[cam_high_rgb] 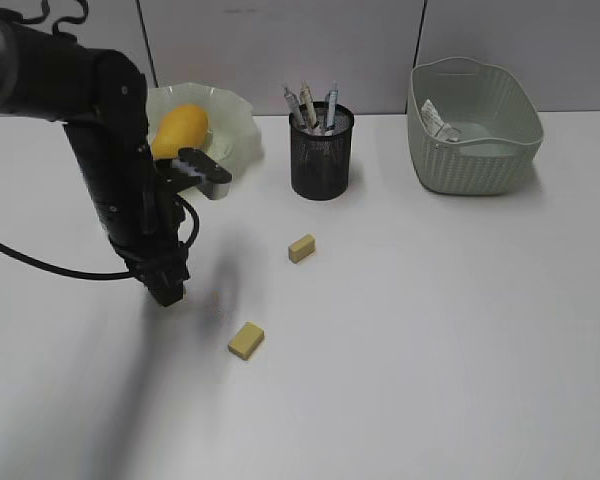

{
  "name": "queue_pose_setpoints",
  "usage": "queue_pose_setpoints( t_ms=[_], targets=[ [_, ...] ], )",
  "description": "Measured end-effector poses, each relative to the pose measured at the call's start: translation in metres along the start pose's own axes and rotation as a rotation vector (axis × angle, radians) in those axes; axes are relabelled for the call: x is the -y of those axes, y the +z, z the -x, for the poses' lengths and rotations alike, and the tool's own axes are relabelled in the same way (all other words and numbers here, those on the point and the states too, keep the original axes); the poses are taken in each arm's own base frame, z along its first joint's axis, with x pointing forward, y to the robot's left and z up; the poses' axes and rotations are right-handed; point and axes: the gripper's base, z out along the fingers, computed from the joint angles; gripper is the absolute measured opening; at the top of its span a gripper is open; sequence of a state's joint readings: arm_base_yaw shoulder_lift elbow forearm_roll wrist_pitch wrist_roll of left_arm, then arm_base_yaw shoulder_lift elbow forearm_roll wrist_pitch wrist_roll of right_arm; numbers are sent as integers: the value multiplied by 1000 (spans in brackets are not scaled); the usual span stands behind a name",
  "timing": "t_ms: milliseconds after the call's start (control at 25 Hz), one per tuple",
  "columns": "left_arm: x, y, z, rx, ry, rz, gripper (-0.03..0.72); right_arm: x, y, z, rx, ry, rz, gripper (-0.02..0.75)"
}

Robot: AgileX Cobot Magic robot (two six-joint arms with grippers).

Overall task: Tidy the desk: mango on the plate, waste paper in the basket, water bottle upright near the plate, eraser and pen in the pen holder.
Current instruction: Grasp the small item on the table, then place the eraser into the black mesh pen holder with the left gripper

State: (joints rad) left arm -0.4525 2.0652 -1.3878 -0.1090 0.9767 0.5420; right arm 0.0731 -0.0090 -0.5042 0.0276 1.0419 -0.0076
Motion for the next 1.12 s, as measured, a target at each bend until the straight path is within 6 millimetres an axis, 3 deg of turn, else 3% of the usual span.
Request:
queue_pose_setpoints(
  t_ms=[240, 440, 800, 1120],
  targets=[
    [14, -35, 3, 107, -65, -38, 202, 0, 0, 0, 0, 0, 0, 432],
    [24, -53, 20, 291, -125, -71, 202, 0, 0, 0, 0, 0, 0, 432],
    [36, -96, 63, 817, -156, 144, 202, 0, 0, 0, 0, 0, 0, 432],
    [26, -124, 79, 1172, -286, 297, 202, 0, 0, 0, 0, 0, 0, 432]
  ],
)
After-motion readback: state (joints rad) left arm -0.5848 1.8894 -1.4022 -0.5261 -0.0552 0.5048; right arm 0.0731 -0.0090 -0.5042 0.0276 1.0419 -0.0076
